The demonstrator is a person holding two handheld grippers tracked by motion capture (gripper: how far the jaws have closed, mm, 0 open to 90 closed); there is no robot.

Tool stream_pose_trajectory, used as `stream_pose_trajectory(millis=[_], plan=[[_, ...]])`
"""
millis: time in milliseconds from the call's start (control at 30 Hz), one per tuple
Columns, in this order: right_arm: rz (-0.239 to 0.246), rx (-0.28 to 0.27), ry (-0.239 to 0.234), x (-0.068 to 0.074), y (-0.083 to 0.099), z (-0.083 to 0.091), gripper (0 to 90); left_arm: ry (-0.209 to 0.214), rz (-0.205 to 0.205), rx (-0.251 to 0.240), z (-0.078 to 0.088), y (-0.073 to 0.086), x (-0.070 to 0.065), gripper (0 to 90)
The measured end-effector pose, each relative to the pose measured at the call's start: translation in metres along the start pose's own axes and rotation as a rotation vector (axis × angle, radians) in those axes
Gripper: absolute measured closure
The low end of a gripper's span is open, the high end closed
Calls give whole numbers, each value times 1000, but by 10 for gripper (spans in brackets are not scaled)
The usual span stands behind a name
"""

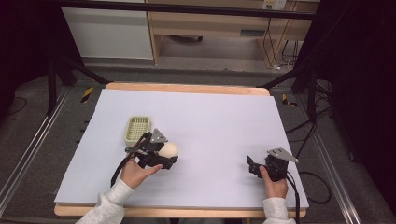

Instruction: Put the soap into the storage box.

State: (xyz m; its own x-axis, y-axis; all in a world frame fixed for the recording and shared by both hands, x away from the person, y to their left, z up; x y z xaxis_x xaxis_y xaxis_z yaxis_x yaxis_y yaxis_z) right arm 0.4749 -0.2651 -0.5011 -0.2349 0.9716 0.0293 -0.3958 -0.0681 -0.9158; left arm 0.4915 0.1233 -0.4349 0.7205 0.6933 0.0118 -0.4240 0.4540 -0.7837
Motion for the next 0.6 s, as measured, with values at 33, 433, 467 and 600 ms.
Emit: stream_pose_trajectory(millis=[33, 433, 467, 600], plan=[[0, 0, 0, 0, 0, 0, 45, 0, 0, 0, 0, 0, 0, 239], [0, 2, -1, 0, 0, 0, 45, -57, 17, -14, 17, -5, 25, 239], [1, 1, -1, 0, 0, 0, 45, -58, 22, -15, 18, -5, 26, 239], [2, -5, 0, 0, 0, 0, 45, -73, 32, -15, 22, -4, 35, 239]])
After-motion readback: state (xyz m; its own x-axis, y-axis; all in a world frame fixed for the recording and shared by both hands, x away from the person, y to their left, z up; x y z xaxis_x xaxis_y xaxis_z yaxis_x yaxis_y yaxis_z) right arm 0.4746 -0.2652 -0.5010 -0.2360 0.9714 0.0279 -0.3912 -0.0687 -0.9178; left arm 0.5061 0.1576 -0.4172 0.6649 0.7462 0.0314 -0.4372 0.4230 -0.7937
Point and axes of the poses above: each handheld gripper's, and its own axes: z roughly backward along the jaws, y roughly out of its underside, x roughly to its left, the point moved 3 cm from there along -z, roughly forward along the jaws, and after that the axes turned 8 degrees about -x, right-handed, at the moved point
